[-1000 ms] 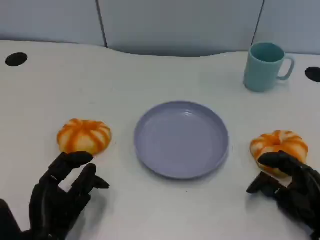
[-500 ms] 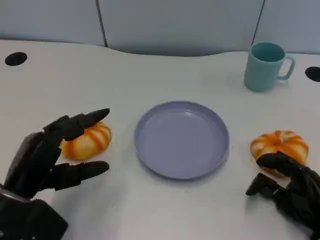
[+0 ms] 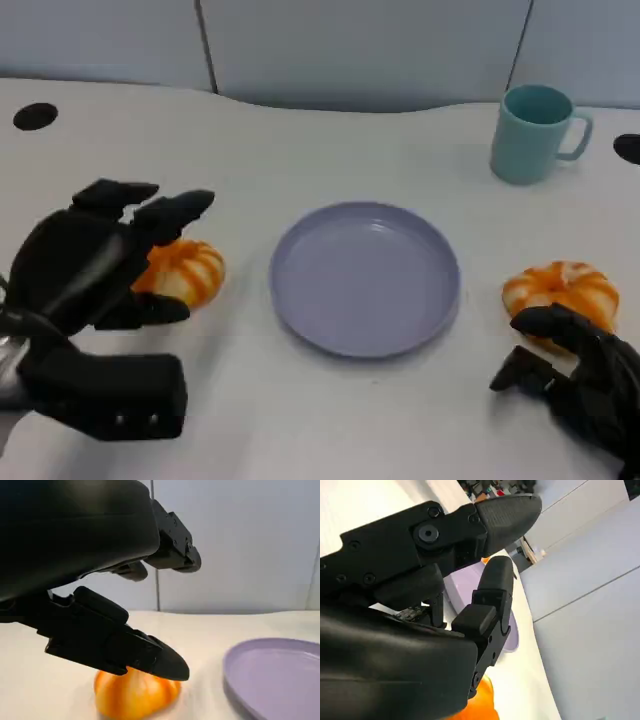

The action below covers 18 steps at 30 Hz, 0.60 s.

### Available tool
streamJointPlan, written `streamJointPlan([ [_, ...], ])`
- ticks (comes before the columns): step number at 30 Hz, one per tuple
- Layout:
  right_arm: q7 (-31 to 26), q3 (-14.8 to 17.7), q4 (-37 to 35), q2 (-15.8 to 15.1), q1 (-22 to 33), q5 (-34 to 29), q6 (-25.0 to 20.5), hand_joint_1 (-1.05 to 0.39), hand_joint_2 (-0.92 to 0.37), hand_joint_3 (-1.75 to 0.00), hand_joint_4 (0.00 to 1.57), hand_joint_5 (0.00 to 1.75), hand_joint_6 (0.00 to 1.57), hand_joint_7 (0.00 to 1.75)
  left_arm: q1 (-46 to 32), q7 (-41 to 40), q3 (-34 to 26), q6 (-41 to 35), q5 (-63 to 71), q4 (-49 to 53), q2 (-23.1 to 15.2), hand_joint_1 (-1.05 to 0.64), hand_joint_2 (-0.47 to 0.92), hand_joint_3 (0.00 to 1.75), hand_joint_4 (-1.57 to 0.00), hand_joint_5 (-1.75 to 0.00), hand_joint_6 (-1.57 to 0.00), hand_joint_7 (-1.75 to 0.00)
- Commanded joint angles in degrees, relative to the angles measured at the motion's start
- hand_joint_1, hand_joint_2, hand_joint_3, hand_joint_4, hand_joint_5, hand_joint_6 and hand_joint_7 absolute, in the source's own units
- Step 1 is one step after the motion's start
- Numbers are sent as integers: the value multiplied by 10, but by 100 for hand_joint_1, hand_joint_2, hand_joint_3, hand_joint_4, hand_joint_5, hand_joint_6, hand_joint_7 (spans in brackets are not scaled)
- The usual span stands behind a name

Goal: Grasp the bread from the table and place it into the plate.

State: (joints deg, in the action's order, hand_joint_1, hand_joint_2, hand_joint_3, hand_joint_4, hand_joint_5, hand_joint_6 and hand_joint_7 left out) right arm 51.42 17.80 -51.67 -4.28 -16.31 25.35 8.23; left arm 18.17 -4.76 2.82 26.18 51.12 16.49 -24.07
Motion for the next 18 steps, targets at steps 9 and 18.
streamJointPlan([
  [9,-3,-6,1,1,22,-3,5,-44,-92,-13,67,135,78,81,133,111,134,-142,35,102,-31,-70,82,0,0,-9,-14,0],
  [18,-9,-8,20,5,27,2,-10,-44,-92,-12,66,137,77,84,209,144,189,-168,7,214,-17,-70,81,0,0,-2,-10,0],
])
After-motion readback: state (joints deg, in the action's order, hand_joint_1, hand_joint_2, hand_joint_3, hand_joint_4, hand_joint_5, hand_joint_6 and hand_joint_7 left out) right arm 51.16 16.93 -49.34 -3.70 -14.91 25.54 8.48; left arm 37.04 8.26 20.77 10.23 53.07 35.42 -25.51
